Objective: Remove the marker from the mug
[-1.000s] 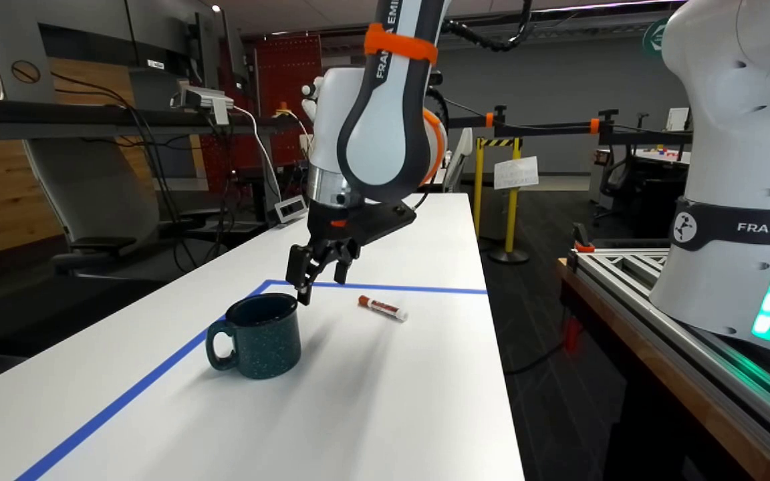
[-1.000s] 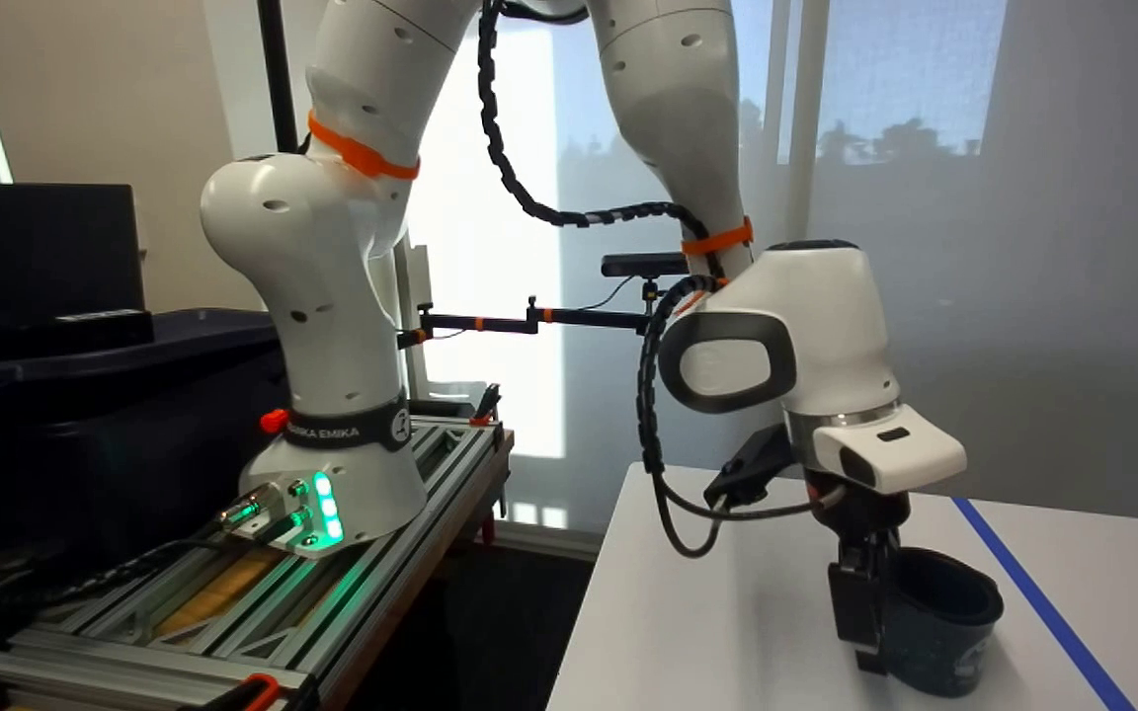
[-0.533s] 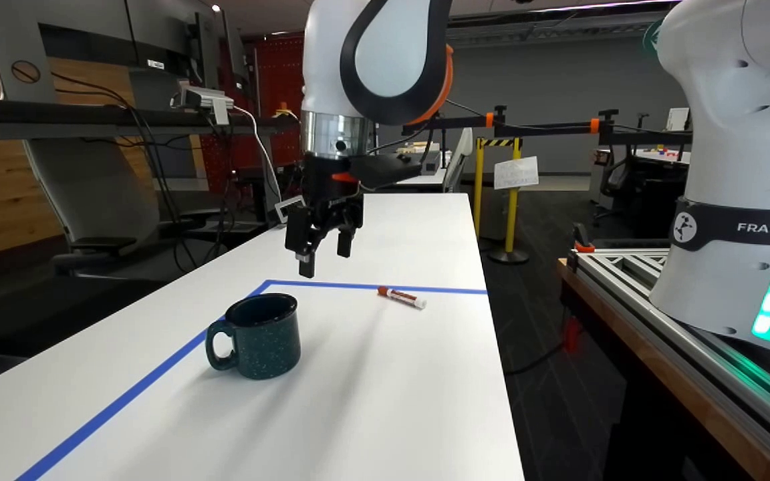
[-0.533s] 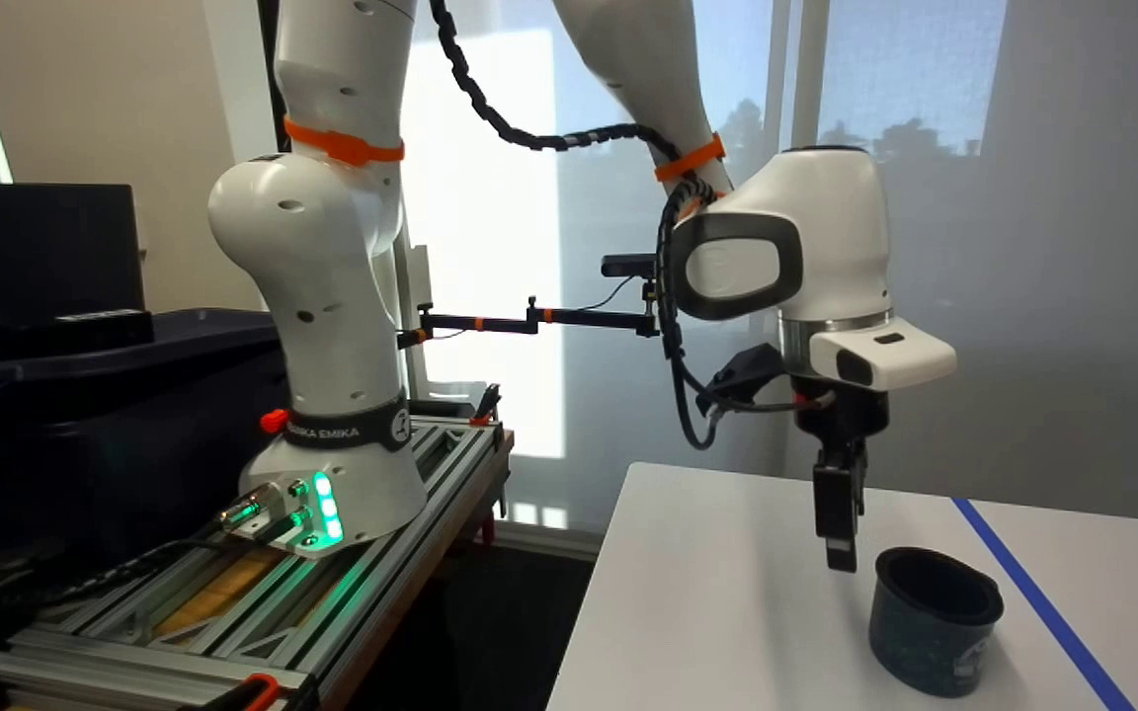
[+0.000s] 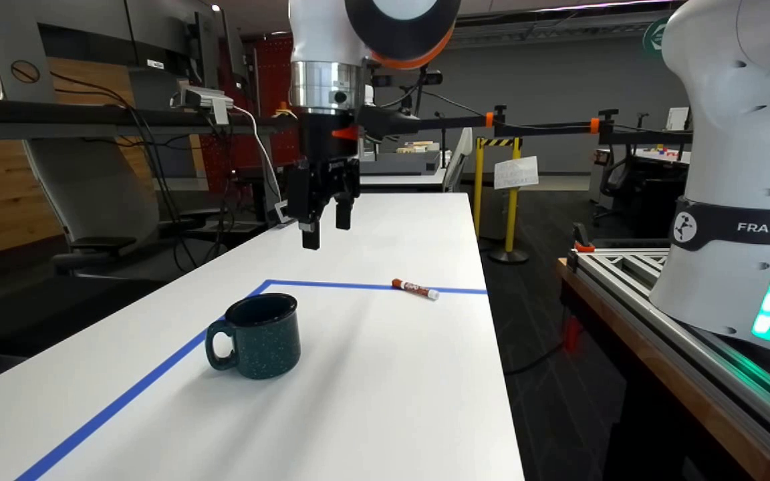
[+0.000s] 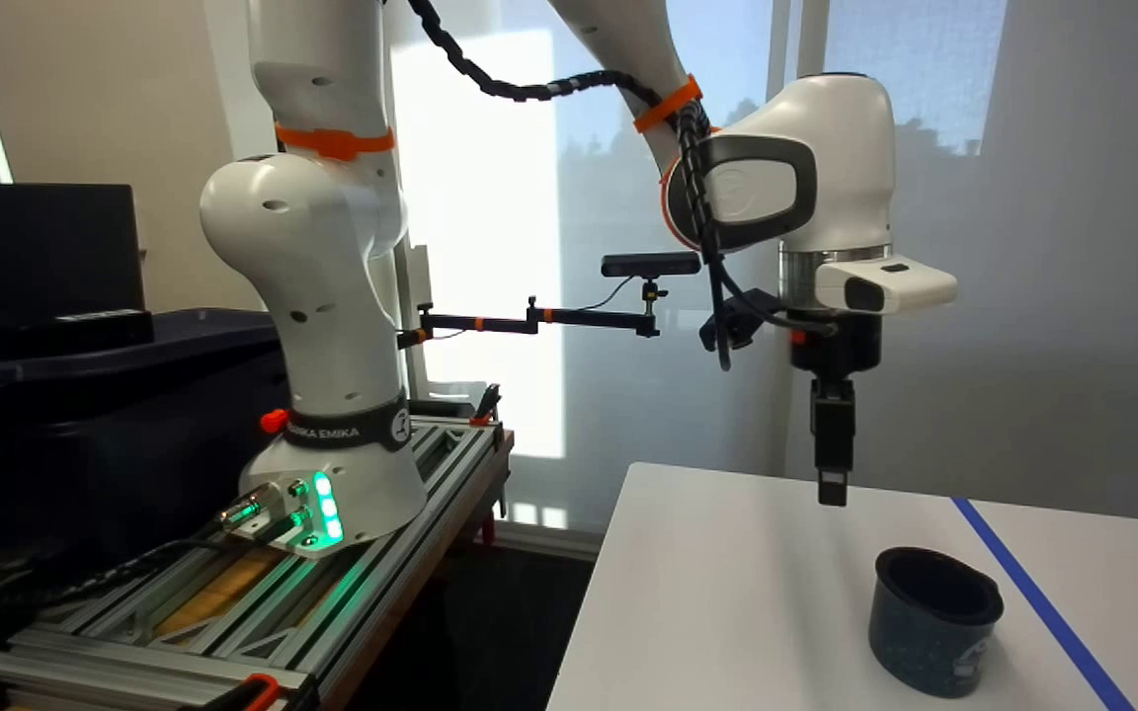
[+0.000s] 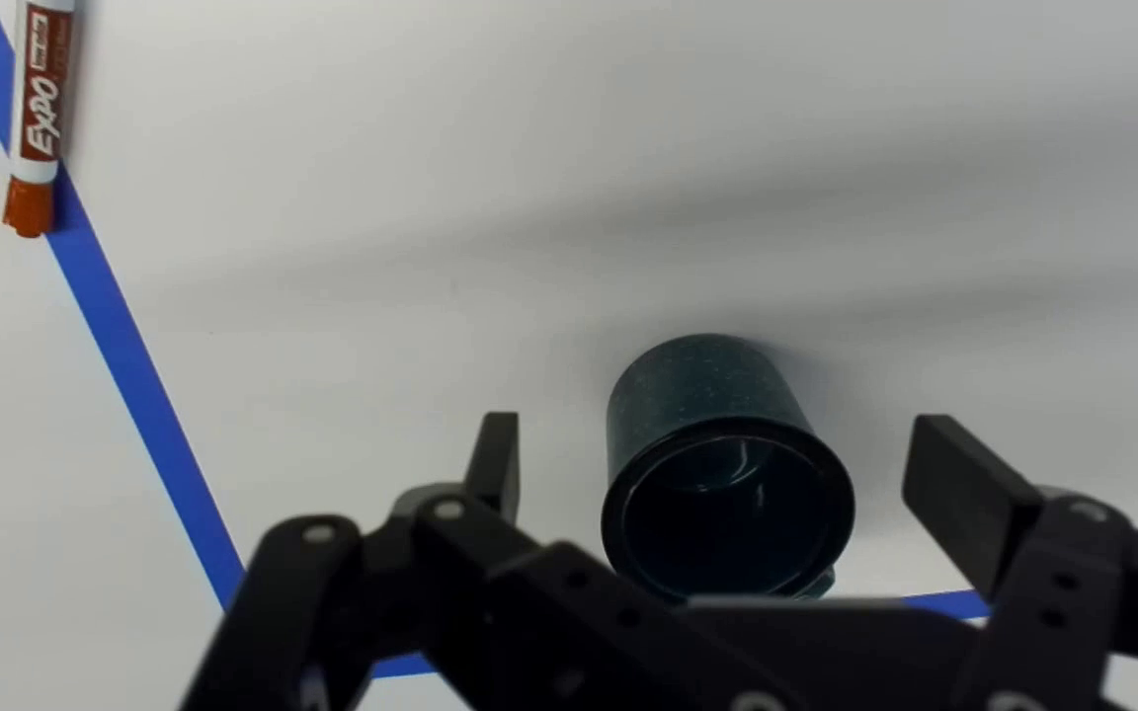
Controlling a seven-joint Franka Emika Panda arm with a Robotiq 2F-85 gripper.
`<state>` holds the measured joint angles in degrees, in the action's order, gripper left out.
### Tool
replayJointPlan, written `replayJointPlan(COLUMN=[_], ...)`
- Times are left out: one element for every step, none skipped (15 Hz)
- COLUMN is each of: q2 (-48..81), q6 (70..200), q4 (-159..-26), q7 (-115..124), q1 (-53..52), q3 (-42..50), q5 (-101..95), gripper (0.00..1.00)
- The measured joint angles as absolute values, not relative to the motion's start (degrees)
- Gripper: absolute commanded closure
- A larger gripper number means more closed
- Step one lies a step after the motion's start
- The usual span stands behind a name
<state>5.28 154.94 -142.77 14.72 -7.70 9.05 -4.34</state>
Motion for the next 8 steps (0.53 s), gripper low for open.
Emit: replayJointPlan(q2=[4.74, 4.34, 4.10, 3.98, 3.96, 3.96, 3.96, 3.96], q6=[154.65, 154.40, 154.14, 153.96, 153.91, 153.89, 153.89, 153.88], q4=[-142.77, -142.78, -142.78, -142.78, -142.78, -142.79, -142.79, -142.79], q7=[14.39, 14.33, 14.28, 14.23, 14.19, 14.18, 14.17, 14.16], q1=[-7.13, -6.68, -6.45, -6.32, -6.26, -6.25, -6.25, -6.25], q3=[8.28, 7.73, 7.46, 7.35, 7.33, 7.33, 7.33, 7.33], q5=[-4.94, -5.38, -5.59, -5.69, -5.73, -5.75, -5.76, -5.77], gripper=[0.00, 0.00, 0.00, 0.00, 0.00, 0.00, 0.00, 0.00])
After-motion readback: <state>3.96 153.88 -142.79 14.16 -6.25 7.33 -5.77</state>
